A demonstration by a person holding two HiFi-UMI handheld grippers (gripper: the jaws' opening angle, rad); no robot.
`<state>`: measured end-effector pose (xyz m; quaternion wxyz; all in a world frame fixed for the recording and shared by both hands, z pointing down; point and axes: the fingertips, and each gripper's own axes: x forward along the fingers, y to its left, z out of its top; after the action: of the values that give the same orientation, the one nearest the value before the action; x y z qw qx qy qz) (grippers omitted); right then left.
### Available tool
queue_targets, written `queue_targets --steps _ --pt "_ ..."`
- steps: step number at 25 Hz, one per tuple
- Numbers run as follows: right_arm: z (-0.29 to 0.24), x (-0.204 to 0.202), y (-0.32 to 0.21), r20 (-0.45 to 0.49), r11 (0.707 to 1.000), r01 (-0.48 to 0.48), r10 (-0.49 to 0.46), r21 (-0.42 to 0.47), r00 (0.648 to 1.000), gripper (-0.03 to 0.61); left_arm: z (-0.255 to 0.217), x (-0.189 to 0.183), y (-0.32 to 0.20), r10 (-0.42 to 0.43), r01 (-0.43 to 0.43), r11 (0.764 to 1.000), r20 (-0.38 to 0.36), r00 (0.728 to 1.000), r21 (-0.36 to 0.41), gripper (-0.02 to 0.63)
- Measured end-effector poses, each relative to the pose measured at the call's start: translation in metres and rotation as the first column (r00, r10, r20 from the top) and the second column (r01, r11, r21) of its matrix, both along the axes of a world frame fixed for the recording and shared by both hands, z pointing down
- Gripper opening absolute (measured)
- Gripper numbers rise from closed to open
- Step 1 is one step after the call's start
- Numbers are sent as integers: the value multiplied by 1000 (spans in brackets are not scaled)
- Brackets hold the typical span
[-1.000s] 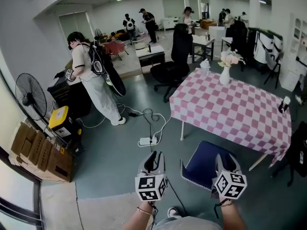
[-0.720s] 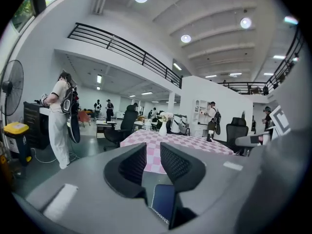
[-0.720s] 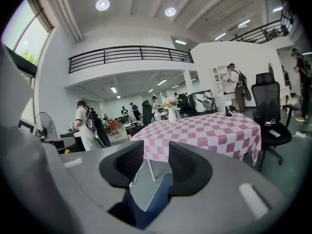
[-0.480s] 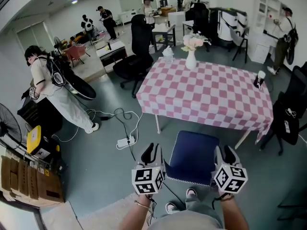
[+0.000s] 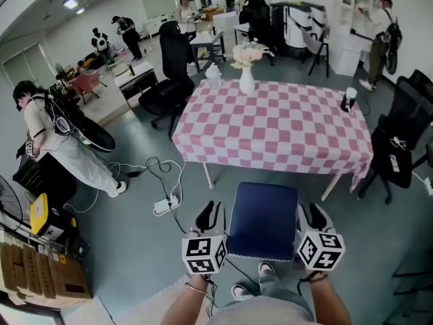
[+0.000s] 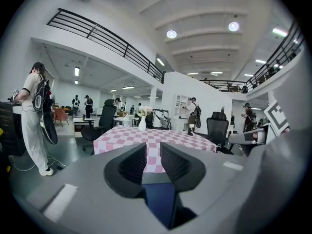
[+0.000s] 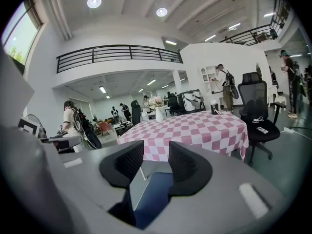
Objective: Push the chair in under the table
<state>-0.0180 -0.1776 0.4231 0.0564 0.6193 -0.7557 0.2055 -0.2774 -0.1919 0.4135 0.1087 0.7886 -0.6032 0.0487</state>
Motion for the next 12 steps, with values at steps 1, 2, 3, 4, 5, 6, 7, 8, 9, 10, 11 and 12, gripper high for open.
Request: queue_targets --steps 1,2,3,4,5,6,7,8,9,10,11,12 --pt "1 -1 1 -2 1000 19 -19 -4 1000 144 2 3 1 13 -13 1000 6 1000 -5 87" --pt "3 -2 3 -3 999 42 -42 -9 999 144 4 5 2 27 -26 1000 13 1000 -12 87" --pt "6 -3 6 -5 998 64 -64 -14 998 144 6 8 3 41 -41 999 21 999 -20 87" --pt "8 -4 8 -9 996 84 -84 -17 996 144 9 11 5 57 -56 998 29 998 -30 87" --pt "10 -4 10 -17 995 100 -100 -20 995 143 12 14 6 74 -72 997 39 997 -39 87" --pt "13 -3 12 -26 993 114 -114 -24 993 143 15 17 8 93 -90 995 49 994 -49 87" --pt "15 -3 15 -35 991 127 -128 -30 991 143 19 20 9 115 -112 992 60 992 -60 87" --pt "18 -4 18 -42 989 144 -145 -37 989 143 23 23 12 142 -136 988 72 987 -74 87" --pt "22 -5 21 -46 985 165 -167 -45 985 143 26 27 14 172 -164 983 86 981 -88 87" --pt "25 -6 25 -51 980 192 -195 -54 980 143 29 32 17 204 -194 976 101 974 -101 87" --pt "29 -8 29 -58 973 223 -226 -63 972 143 32 37 20 237 -224 968 116 964 -114 87" --pt "33 -9 33 -69 965 253 -257 -73 964 143 34 42 23 270 -254 959 132 954 -128 87"
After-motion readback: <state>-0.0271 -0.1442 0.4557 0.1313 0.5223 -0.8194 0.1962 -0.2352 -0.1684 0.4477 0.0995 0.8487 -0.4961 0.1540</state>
